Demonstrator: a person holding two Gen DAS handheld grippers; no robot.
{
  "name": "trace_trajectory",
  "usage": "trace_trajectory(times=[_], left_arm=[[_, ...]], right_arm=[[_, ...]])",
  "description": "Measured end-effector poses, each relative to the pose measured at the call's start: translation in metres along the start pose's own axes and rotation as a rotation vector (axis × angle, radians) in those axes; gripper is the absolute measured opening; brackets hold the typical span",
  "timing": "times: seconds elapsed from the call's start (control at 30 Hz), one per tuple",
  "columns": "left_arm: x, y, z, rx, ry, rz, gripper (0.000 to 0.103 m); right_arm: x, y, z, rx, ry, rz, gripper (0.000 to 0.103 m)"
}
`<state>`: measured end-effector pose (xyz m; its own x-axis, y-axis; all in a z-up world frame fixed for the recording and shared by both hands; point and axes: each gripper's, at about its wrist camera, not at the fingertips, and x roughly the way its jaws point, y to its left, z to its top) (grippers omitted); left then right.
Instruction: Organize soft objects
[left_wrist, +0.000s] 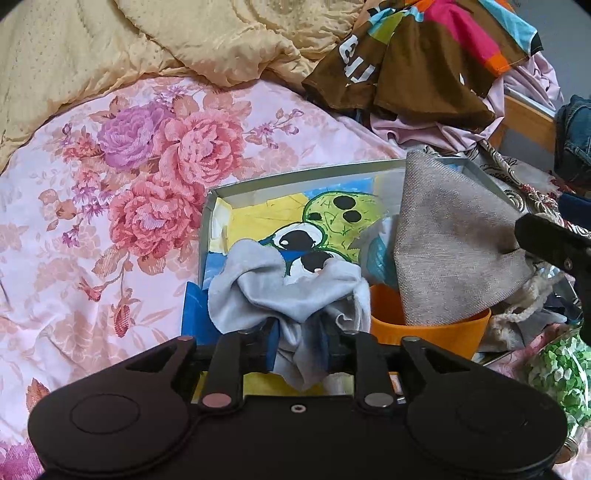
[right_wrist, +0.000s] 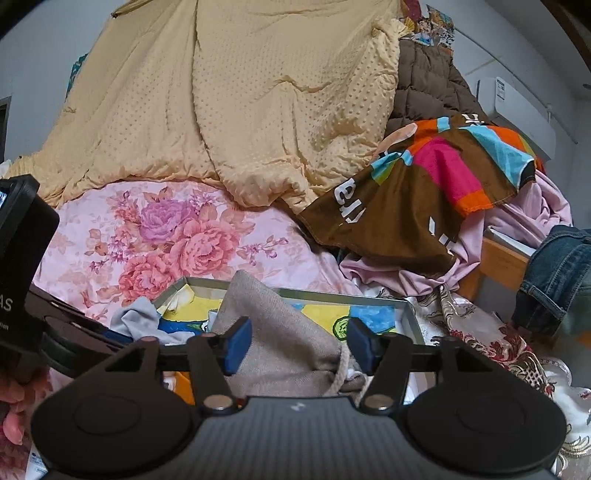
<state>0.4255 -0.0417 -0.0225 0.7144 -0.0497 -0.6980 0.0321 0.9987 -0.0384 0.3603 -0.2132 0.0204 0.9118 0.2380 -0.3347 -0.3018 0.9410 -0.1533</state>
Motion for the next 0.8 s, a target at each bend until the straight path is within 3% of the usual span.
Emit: trace_trajectory(times=[0.3, 0.6, 0.8], left_arm=[[-0.018, 0.002, -0.008, -0.011, -0.073, 0.007, 0.072], [-0.052, 0.005, -0.016, -0.018, -0.175, 0.012, 0.095], [-0.08, 0.005, -0.029, -0.031, -0.234, 0.01, 0.1]], right_arm=[[-0.019, -0.008, -0.004, 0.053, -0.018, -0.014, 0.086], [-0.045, -0.022, -0.01, 0.149, -0.028, -0.042, 0.097], [-0.07, -0.022, -0.017, 0.174, -0.043, -0.045, 0.101]])
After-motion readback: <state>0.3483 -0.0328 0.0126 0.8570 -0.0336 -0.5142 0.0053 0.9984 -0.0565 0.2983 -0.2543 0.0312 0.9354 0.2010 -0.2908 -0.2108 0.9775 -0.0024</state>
